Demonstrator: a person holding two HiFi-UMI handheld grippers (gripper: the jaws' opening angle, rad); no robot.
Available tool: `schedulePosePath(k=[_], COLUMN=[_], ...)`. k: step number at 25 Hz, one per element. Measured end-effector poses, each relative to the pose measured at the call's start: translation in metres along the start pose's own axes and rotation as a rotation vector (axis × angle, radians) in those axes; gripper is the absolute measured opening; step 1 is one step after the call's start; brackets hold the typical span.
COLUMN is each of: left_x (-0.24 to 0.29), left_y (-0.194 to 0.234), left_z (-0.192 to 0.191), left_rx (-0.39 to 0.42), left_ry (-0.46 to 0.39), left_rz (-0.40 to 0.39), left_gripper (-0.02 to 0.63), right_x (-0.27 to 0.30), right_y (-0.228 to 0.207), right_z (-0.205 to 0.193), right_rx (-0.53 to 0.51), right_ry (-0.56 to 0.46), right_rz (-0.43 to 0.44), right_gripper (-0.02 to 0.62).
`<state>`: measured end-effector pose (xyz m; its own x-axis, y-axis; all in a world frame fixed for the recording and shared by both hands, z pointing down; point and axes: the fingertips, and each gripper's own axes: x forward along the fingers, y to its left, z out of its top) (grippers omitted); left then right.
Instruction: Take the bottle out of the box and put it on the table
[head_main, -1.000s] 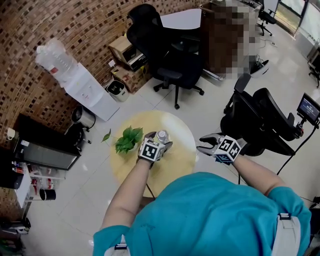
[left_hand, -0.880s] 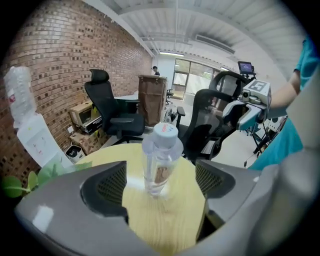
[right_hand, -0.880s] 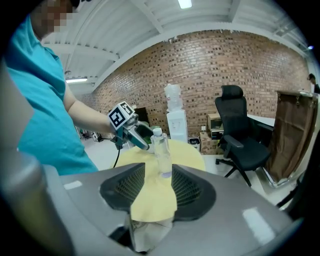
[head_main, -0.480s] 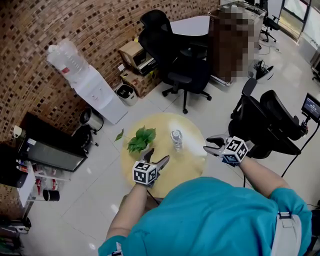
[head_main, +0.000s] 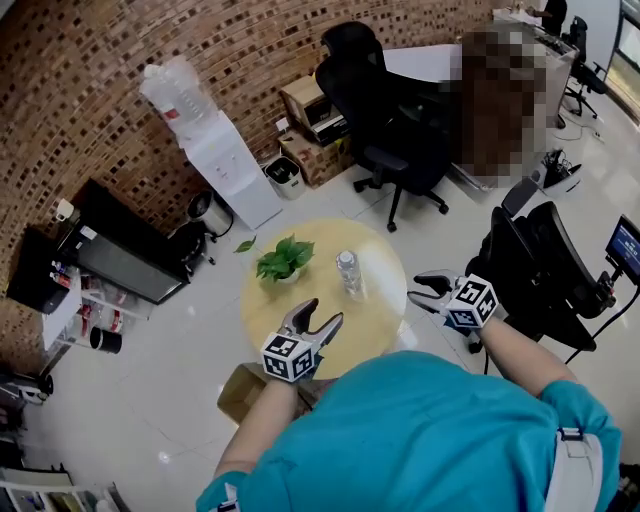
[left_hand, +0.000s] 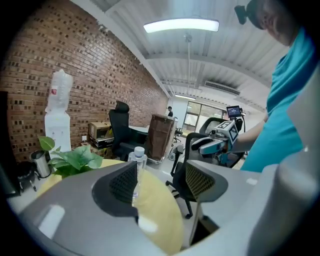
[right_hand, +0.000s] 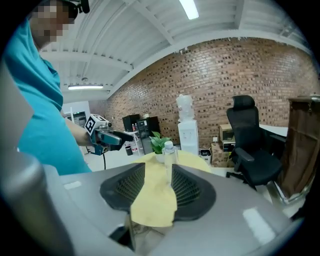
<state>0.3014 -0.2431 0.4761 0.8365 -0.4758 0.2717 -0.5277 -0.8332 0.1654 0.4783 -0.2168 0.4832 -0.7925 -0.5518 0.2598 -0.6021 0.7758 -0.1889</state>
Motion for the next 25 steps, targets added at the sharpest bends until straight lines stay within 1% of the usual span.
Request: schedulePosePath(k=[3, 5, 7, 10, 13, 15, 18, 22, 25], left_x=[0.006, 0.011, 0.01, -0.01, -0.042, -0.064, -0.098, -0.148, -0.184], left_y=[-0.032, -0.051, -0.069, -0.087, -0.087, -0.084, -0.085, -0.101, -0.122], left_z=[-0.001, -0.005, -0.006, -0.009, -0.016, -0.02, -0.022, -0.019, -0.037], left_rx=[-0.035, -0.055, -0.056, -0.047, -0.074, -0.089, -0.095, -0.09, -0.057], left_ry=[-0.052, -0.063, -0.066, -0.073, -0.093, -0.106, -0.129, -0.162, -0.153], left_rz=[0.054, 0.084, 0.109, 0.155, 0.209, 0.232, 0.24, 0.222, 0.191], left_gripper=[0.308, 0.307, 0.302, 0.298, 0.293, 0.29, 0.287, 0.283, 0.281], right_x=[-0.016, -0.025, -0.03, -0.03, -0.021, -0.015, -0.006, -0.007, -0.012], right_y=[-0.001, -0.003, -0.003, 0.011, 0.033, 0.049, 0.077, 0.122, 0.159], right_z=[-0.005, -0.012, -0.021, -0.029, -0.029, -0.025, -0.017, -0.003, -0.01], right_rx=[-0.042, -0.05, -0.038, -0.034, -0.046, -0.049, -0.062, -0.06, -0.05], right_ry=[-0.002, 0.002, 0.007, 0.012, 0.021, 0.025, 0.035, 0.033, 0.014], right_rz=[0.07, 0.11, 0.147, 0.204, 0.253, 0.268, 0.275, 0.259, 0.23], right_gripper=[0.166, 0.166, 0.166, 0.166, 0.166, 0.166, 0.166, 0.166, 0.166])
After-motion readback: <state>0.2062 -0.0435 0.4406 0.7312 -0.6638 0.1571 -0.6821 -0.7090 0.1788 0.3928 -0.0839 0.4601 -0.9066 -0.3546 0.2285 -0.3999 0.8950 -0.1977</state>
